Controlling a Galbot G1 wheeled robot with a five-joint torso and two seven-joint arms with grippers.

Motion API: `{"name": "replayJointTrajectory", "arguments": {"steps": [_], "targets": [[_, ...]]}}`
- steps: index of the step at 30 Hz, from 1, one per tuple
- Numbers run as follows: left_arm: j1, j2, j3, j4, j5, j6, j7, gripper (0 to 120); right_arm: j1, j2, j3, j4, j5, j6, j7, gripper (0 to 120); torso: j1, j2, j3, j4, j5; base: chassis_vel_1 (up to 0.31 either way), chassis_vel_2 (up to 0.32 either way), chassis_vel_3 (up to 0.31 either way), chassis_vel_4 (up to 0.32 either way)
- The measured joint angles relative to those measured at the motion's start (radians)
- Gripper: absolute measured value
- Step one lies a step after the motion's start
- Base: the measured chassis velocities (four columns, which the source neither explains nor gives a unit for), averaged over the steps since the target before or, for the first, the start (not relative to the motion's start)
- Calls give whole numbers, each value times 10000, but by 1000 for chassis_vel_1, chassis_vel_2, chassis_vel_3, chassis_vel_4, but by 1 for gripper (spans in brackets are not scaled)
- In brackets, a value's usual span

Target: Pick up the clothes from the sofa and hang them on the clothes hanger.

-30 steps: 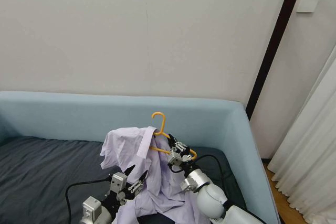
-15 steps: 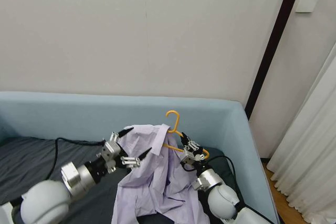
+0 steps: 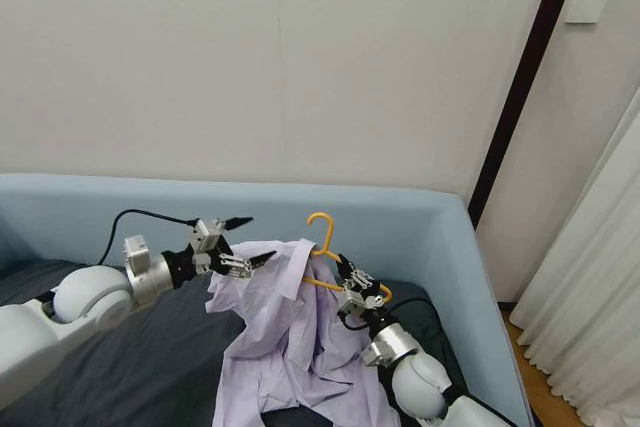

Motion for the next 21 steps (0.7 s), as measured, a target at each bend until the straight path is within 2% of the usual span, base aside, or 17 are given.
{"name": "replayJointTrajectory", "arguments": {"steps": [2, 3, 7, 8, 10, 14, 21], "targets": [[-1326, -503, 1060, 828, -165, 196, 718, 100, -66, -54, 84, 49, -67, 64, -22, 4, 0, -1, 0, -4, 3, 0, 0, 0, 0], [-1326, -503, 1060, 828, -165, 196, 718, 100, -66, -54, 84, 49, -67, 64, -22, 4, 0, -1, 0, -4, 3, 0, 0, 0, 0], [-3308, -1508, 3076, 2237, -265, 369, 1783, 100, -180, -118, 232, 123, -166, 172, -38, 4, 1, -1, 1, -7, 4, 0, 0, 0, 0], [-3308, -1508, 3076, 2237, -265, 369, 1783, 100, -180, -118, 232, 123, -166, 172, -38, 4, 1, -1, 1, -7, 4, 0, 0, 0, 0], [-3928, -1963, 3697, 2915, -65, 438, 2314, 100, -192, -121, 285, 145, -218, 226, -50, 4, 1, -1, 1, -1, -2, 0, 0, 0, 0], [-4355, -2377, 4181, 3547, 186, 516, 2730, 100, -186, -143, 311, 181, -257, 289, -80, 4, 1, -1, 1, 0, 0, 0, 0, 0, 0], [-4503, -2777, 4431, 4310, 632, 666, 3525, 100, -131, -214, 304, 203, -308, 361, -116, 4, 1, -1, 0, -1, -3, 0, 0, 0, 0]]}}
